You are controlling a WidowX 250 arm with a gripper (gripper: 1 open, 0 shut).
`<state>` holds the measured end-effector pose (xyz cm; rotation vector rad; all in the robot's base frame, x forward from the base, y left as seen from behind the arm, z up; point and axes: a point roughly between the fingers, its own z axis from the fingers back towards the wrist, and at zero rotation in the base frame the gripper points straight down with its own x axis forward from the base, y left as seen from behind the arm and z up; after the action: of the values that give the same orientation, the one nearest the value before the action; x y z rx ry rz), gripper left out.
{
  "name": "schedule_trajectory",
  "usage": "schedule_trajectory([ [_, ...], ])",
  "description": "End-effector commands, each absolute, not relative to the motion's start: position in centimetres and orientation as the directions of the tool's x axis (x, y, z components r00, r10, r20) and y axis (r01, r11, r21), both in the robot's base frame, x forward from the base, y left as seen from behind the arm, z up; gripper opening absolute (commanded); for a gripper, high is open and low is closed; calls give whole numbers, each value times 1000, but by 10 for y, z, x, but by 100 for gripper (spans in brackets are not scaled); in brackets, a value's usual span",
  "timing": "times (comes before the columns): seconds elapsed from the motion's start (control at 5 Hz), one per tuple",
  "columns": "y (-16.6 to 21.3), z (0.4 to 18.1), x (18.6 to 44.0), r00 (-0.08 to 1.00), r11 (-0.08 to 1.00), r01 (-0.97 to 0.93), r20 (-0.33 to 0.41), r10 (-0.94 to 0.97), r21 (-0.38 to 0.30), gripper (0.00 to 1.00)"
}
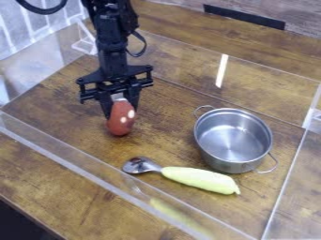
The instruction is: Remove the mushroom from the silver pot and put it on the table
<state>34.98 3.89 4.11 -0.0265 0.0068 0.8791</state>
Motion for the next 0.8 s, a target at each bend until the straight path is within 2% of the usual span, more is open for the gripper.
schedule_trajectory([
  [0.0, 47, 66, 358, 629, 629, -775, 19, 777, -61, 0],
  [0.2, 51, 74, 362, 627, 627, -776, 15, 779, -69, 0],
  [0.4, 49, 82, 354, 627, 626, -777, 16, 779, -60, 100],
  [0.6, 48, 92, 348, 627, 627, -777, 19, 779, -54, 100],
])
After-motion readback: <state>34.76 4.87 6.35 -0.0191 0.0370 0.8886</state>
